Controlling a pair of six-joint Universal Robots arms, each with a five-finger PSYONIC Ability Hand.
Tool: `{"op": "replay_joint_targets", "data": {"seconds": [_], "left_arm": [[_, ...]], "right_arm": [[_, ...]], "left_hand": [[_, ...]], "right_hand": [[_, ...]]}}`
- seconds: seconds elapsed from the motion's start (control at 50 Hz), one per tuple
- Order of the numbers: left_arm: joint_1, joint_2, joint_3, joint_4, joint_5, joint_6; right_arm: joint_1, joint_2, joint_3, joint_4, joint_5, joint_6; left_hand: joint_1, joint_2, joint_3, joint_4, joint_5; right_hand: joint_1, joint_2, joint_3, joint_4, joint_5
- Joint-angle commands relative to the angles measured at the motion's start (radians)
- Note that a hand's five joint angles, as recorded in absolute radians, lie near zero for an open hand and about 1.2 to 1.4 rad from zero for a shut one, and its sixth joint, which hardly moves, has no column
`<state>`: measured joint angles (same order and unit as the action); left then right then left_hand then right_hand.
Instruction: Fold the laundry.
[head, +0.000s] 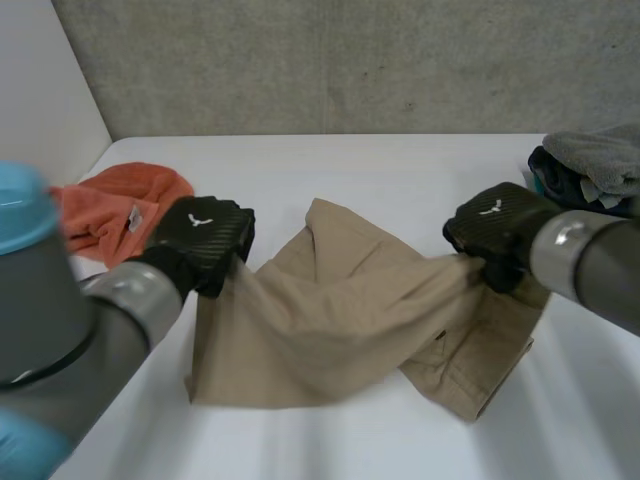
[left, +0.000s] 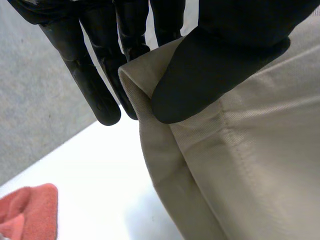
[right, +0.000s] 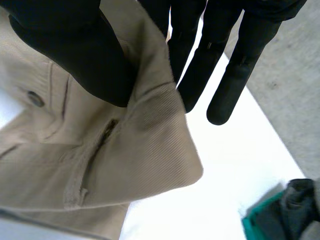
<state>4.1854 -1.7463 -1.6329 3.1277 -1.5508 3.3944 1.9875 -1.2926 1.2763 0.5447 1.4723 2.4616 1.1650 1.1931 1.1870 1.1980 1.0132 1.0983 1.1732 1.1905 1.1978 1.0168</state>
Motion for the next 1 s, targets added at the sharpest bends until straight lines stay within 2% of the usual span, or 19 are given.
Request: {"op": "replay_joint_targets", "data": {"seconds": [0.02, 0.08, 0.1, 0.14, 0.16, 0.18, 0.24, 0.28, 0.36, 0.5, 0.62, 0.74, 0.86, 1.0], "left_arm": [[0.033, -0.237, 0.327, 0.124, -0.011, -0.009], [0.038, -0.242, 0.445, 0.216, -0.014, -0.009], [0.045, -0.239, 0.508, 0.298, -0.018, -0.010], [0.056, -0.237, 0.548, 0.395, -0.028, -0.010], [0.070, -0.231, 0.561, 0.507, -0.047, -0.010], [0.074, -0.223, 0.564, 0.566, -0.060, -0.009], [0.085, -0.181, 0.559, 0.752, -0.083, -0.006], [0.082, -0.161, 0.550, 0.781, -0.081, -0.004], [0.093, -0.145, 0.503, 0.692, -0.080, -0.010], [0.108, -0.082, 0.257, 0.611, -0.078, -0.012], [0.114, -0.022, -0.094, 0.595, -0.072, -0.001], [0.107, 0.008, -0.261, 0.526, -0.072, 0.008], [0.068, 0.065, -0.340, 0.327, -0.072, 0.081], [0.058, 0.211, -0.375, 0.076, -0.071, 0.137]], "right_arm": [[0.016, 0.145, -0.144, -0.347, 0.068, 0.072], [0.017, 0.153, -0.198, -0.526, 0.095, 0.099], [0.017, 0.151, -0.216, -0.661, 0.105, 0.112], [0.017, 0.145, -0.216, -0.808, 0.105, 0.123], [0.017, 0.144, -0.213, -0.959, 0.102, 0.126], [0.017, 0.144, -0.210, -1.029, 0.102, 0.126], [0.022, 0.138, -0.204, -1.214, 0.095, 0.125], [0.024, 0.138, -0.207, -1.233, 0.079, 0.125], [0.031, 0.160, -0.227, -1.218, -0.007, 0.128], [0.033, 0.211, -0.209, -1.031, -0.055, 0.126], [0.034, 0.263, -0.048, -0.910, -0.147, 0.109], [0.036, 0.306, 0.093, -0.896, -0.147, 0.053], [0.028, 0.262, 0.259, -0.846, -0.142, 0.005], [0.031, 0.036, 0.385, -0.583, -0.133, -0.001]], "left_hand": [[0.231, 0.203, 0.209, 0.198, 0.209], [0.231, 0.203, 0.209, 0.198, 0.209], [0.231, 0.203, 0.209, 0.198, 0.209], [0.231, 0.203, 0.209, 0.198, 0.209], [0.231, 0.203, 0.209, 0.198, 0.209], [0.231, 0.203, 0.209, 0.198, 0.209], [0.231, 0.203, 0.209, 0.198, 0.209], [0.231, 0.203, 0.209, 0.198, 0.209], [0.231, 0.203, 0.209, 0.198, 0.209], [0.231, 0.203, 0.209, 0.198, 0.209], [0.231, 0.203, 0.209, 0.198, 0.209], [0.231, 0.203, 0.209, 0.198, 0.209], [0.231, 0.203, 0.209, 0.198, 0.209], [0.231, 0.203, 0.209, 0.198, 0.209]], "right_hand": [[0.298, 0.223, 0.206, 0.198, 0.205], [0.298, 0.223, 0.206, 0.198, 0.205], [0.298, 0.223, 0.206, 0.198, 0.205], [0.298, 0.223, 0.206, 0.198, 0.205], [0.298, 0.223, 0.206, 0.198, 0.205], [0.298, 0.223, 0.206, 0.198, 0.205], [0.298, 0.223, 0.206, 0.198, 0.205], [0.298, 0.223, 0.206, 0.198, 0.205], [0.298, 0.223, 0.206, 0.198, 0.205], [0.298, 0.223, 0.206, 0.198, 0.205], [0.298, 0.223, 0.206, 0.198, 0.205], [0.298, 0.223, 0.206, 0.198, 0.205], [0.298, 0.223, 0.206, 0.198, 0.205], [0.298, 0.223, 0.206, 0.198, 0.205]]}}
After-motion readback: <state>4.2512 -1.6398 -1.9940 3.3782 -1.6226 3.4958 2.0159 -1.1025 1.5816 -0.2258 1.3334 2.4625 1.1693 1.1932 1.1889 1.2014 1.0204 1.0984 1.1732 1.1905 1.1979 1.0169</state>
